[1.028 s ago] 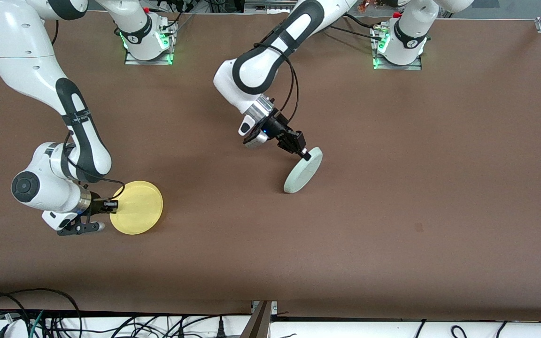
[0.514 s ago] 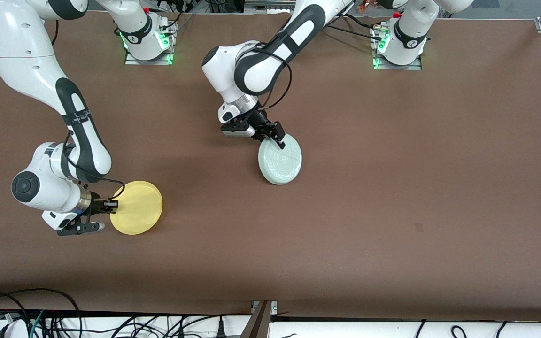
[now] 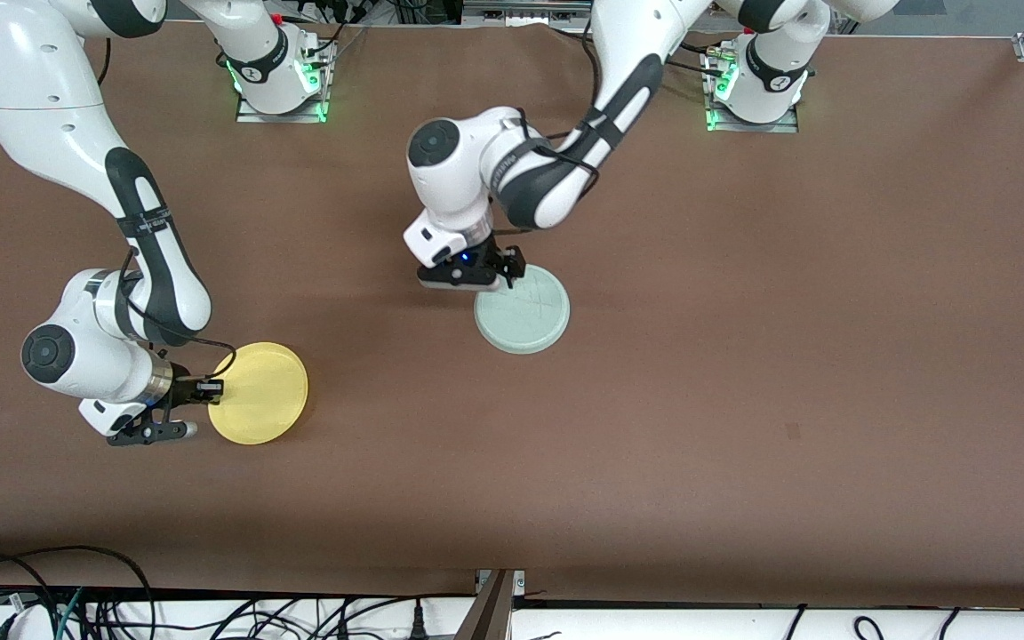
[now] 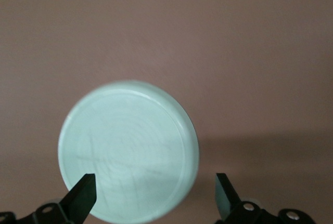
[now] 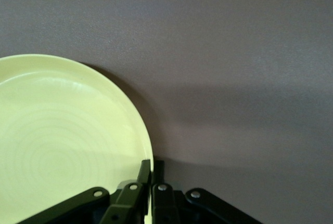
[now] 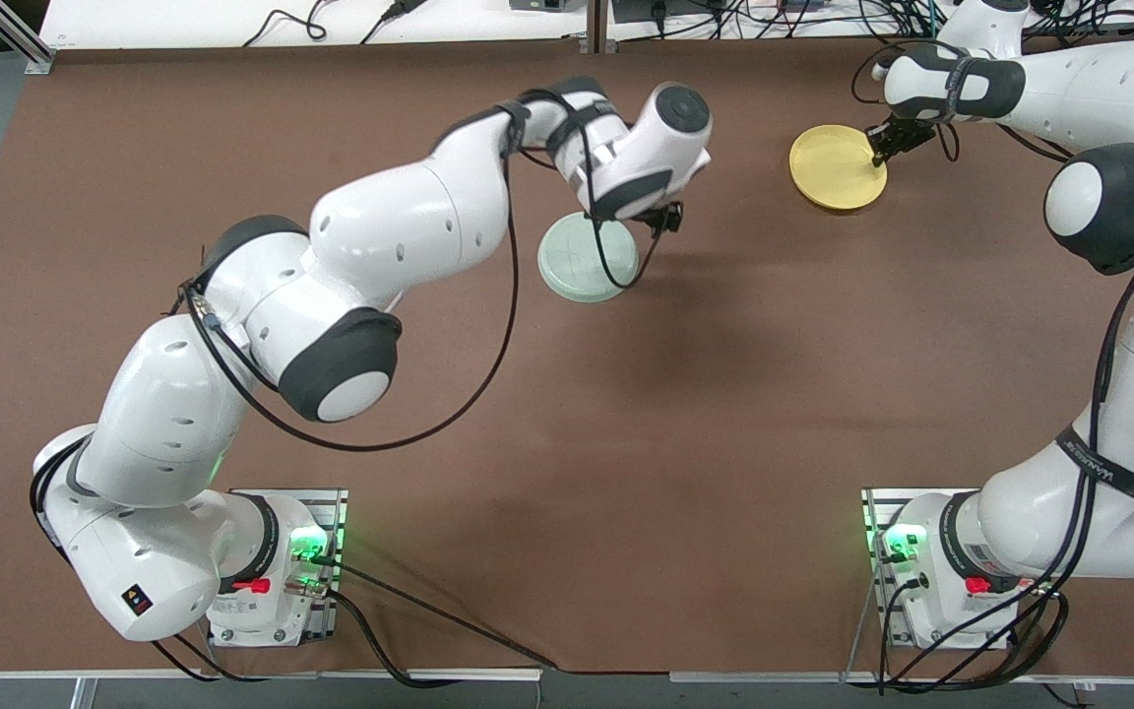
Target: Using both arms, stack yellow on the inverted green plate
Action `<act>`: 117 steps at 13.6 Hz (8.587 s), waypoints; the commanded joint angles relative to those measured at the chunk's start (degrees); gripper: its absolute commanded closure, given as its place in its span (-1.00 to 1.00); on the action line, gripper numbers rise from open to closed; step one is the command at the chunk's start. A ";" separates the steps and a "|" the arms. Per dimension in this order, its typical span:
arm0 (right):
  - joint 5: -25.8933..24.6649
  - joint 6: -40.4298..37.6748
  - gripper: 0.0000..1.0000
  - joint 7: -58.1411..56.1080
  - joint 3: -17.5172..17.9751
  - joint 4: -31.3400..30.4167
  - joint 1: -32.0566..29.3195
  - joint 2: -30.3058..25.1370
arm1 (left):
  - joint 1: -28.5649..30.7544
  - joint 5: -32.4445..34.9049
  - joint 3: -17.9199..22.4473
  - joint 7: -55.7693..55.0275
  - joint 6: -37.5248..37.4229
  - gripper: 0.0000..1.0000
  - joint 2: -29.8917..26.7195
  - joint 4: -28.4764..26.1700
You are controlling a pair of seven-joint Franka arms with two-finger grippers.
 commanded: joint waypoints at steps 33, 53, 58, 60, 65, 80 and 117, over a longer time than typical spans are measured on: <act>10.06 36.25 1.00 49.66 31.97 -33.02 11.96 -13.43 | 48.87 -11.91 -0.75 49.14 -15.88 -1.00 -49.55 -30.50; 9.97 37.60 1.00 49.66 25.73 -31.70 17.77 -9.99 | 48.87 -11.55 -1.11 49.40 -17.72 -1.00 -49.64 -30.32; 10.06 37.51 1.00 51.24 25.73 -30.21 17.94 -9.38 | 48.87 -11.55 -1.11 49.40 -17.81 -1.00 -49.64 -30.32; 10.06 37.51 0.94 51.24 25.73 -29.68 17.86 -8.85 | 48.87 -11.55 -1.11 49.40 -17.81 -1.00 -49.64 -30.32; 10.06 37.25 -0.99 51.15 25.73 -29.42 17.77 -9.02 | 48.87 -11.55 -1.11 49.40 -17.72 -1.00 -49.64 -30.32; 9.27 4.61 -0.99 50.54 15.19 -21.80 17.51 -30.11 | 48.87 -11.55 -1.11 49.40 -17.72 -1.00 -49.55 -30.24; -1.72 -52.04 -0.99 13.27 -0.55 3.37 5.82 -43.83 | 48.87 -11.55 -1.11 49.32 -18.07 -1.00 -49.02 -29.27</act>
